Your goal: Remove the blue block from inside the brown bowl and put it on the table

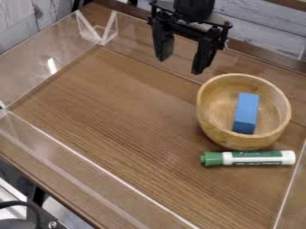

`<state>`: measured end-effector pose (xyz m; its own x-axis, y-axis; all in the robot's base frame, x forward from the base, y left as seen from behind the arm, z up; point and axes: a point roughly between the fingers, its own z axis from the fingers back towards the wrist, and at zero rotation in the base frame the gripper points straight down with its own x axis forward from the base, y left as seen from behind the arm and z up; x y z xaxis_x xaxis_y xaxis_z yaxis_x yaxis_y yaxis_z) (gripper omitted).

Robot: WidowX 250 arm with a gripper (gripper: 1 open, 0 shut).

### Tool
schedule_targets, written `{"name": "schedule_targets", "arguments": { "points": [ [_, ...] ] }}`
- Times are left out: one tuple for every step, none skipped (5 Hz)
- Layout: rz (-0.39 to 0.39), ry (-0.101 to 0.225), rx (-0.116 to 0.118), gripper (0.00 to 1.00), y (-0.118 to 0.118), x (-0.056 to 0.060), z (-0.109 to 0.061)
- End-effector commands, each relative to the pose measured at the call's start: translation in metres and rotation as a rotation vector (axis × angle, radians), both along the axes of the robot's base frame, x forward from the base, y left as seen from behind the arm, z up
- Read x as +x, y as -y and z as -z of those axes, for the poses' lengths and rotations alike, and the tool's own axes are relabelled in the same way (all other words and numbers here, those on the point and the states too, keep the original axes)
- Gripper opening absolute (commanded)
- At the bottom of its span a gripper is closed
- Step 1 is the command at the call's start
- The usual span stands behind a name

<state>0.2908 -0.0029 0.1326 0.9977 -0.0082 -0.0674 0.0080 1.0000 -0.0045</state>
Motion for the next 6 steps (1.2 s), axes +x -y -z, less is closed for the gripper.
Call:
{"name": "schedule_targets", "arguments": {
  "points": [
    [-0.02,-0.013,-0.005,1.0,0.007,-0.001,0.006],
    [-0.076,0.011,-0.019,1.0,0.028,-0.002,0.007],
    [-0.119,0.033,-0.03,1.0,0.046,-0.003,0.007],
    [-0.167,0.061,-0.049,1.0,0.063,-0.001,0.008],
    [-0.174,0.079,-0.066,1.0,0.076,0.001,0.01],
    [-0.182,0.101,-0.076,1.0,0.084,0.002,0.012]
  ]
}}
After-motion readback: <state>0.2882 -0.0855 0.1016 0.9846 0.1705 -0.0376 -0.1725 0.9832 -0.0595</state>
